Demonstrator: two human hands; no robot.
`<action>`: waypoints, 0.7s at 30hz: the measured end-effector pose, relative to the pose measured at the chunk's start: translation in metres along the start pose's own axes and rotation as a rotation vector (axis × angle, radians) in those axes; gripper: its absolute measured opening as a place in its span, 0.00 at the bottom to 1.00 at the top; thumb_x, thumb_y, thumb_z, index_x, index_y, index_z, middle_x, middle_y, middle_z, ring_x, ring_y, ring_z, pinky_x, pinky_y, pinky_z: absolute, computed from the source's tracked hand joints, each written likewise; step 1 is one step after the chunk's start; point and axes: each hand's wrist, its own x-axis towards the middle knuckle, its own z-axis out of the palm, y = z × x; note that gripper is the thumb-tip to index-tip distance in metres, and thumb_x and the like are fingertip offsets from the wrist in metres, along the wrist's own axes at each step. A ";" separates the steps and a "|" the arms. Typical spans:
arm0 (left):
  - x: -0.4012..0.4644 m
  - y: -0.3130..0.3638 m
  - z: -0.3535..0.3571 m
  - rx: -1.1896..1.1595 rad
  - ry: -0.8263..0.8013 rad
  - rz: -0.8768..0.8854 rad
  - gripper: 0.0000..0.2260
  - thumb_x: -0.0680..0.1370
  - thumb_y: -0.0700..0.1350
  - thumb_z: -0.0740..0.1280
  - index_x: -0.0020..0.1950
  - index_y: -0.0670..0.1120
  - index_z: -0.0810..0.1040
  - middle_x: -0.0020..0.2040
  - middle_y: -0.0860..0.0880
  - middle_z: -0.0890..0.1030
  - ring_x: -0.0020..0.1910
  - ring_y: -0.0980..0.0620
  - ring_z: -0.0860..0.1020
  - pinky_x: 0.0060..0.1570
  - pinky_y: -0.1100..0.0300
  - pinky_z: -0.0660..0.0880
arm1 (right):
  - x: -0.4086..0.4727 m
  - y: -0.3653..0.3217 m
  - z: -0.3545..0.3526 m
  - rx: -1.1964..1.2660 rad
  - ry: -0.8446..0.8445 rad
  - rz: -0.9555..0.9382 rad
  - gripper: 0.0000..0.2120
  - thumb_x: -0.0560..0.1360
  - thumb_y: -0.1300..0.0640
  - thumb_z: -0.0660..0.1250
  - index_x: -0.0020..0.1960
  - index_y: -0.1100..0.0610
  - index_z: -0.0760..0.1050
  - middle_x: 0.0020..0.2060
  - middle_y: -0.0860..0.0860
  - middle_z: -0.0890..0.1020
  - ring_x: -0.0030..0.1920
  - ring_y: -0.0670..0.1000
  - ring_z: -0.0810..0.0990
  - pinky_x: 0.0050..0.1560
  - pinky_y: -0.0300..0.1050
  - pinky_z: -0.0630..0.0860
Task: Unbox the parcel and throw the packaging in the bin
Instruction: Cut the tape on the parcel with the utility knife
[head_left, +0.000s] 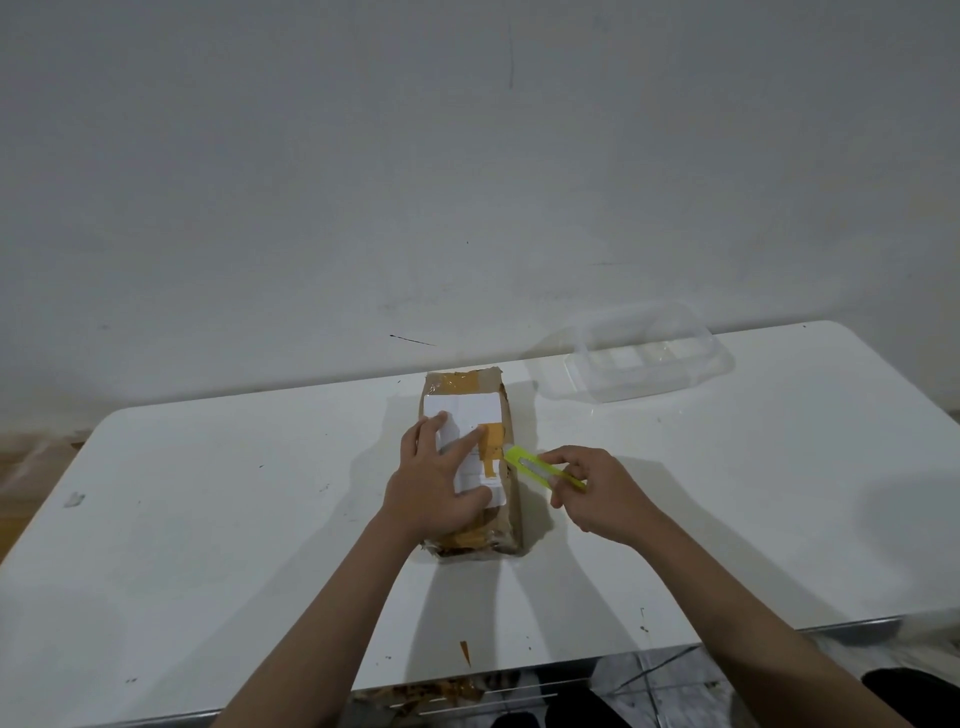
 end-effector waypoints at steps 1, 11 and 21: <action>0.000 0.000 0.000 -0.004 -0.002 -0.001 0.37 0.63 0.68 0.53 0.73 0.63 0.60 0.76 0.51 0.54 0.74 0.47 0.48 0.62 0.47 0.70 | -0.001 0.000 0.000 -0.004 -0.003 0.001 0.14 0.77 0.62 0.62 0.61 0.55 0.74 0.36 0.54 0.81 0.19 0.40 0.71 0.22 0.33 0.68; 0.000 -0.002 -0.001 -0.036 -0.027 0.016 0.37 0.63 0.68 0.54 0.72 0.64 0.60 0.76 0.51 0.54 0.74 0.47 0.48 0.63 0.47 0.68 | 0.004 0.004 -0.005 -0.154 0.004 -0.041 0.14 0.75 0.61 0.62 0.59 0.51 0.76 0.39 0.55 0.83 0.36 0.57 0.81 0.35 0.46 0.77; -0.001 0.001 -0.002 -0.055 -0.014 -0.007 0.37 0.62 0.67 0.54 0.72 0.63 0.62 0.76 0.51 0.56 0.74 0.47 0.50 0.62 0.47 0.69 | -0.012 0.006 -0.012 0.012 -0.075 0.052 0.13 0.76 0.62 0.62 0.58 0.52 0.77 0.37 0.56 0.82 0.21 0.44 0.69 0.23 0.37 0.68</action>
